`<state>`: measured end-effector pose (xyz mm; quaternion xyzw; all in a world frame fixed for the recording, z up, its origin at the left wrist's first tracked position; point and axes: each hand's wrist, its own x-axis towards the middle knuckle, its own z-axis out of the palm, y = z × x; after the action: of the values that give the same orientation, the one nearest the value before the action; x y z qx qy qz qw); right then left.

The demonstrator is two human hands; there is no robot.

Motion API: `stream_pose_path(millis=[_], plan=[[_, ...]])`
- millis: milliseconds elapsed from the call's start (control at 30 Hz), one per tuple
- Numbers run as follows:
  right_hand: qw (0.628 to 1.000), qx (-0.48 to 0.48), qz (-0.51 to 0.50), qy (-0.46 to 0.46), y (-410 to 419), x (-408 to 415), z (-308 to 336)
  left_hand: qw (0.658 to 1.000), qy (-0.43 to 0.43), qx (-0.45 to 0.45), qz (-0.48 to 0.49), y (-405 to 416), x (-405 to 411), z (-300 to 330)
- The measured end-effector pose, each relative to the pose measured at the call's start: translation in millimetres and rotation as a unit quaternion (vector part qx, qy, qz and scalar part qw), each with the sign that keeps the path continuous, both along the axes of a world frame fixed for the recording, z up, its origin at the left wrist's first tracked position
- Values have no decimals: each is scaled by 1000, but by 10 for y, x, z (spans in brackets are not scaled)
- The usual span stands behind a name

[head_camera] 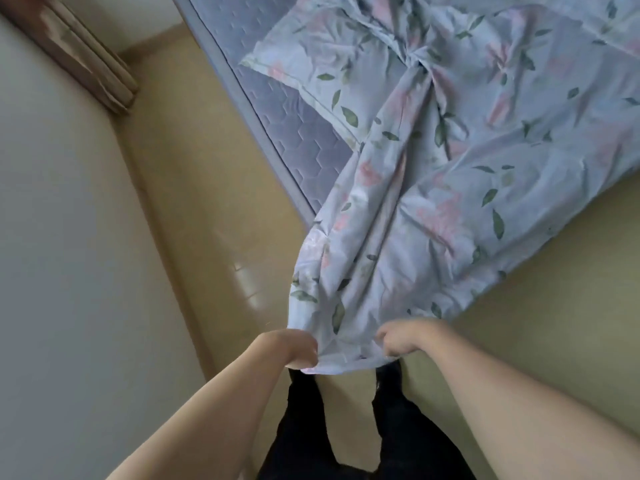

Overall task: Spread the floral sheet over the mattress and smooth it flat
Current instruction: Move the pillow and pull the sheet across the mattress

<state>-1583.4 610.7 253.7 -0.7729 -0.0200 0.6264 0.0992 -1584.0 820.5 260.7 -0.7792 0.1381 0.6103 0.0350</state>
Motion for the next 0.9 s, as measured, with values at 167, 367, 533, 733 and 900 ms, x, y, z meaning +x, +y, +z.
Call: stream_pose_path(millis=[167,367,533,733,900], plan=[[981,12,-172,-91,457,267,29,989,-87,-36,111,369,429,119],[951,64,-261,-152,1478,824,638,951,-202,-65,224,1356,1126,724],[932,121,-282,-192,2017,1330,928,907,-269,-108,306,1872,1597,1105],[915,124,-322,-210,2160,2086,982,891,-267,-141,339,1923,2254,1123],[893,128,-375,-213,2135,2825,733,900,-229,-126,348,1858,3031,945]])
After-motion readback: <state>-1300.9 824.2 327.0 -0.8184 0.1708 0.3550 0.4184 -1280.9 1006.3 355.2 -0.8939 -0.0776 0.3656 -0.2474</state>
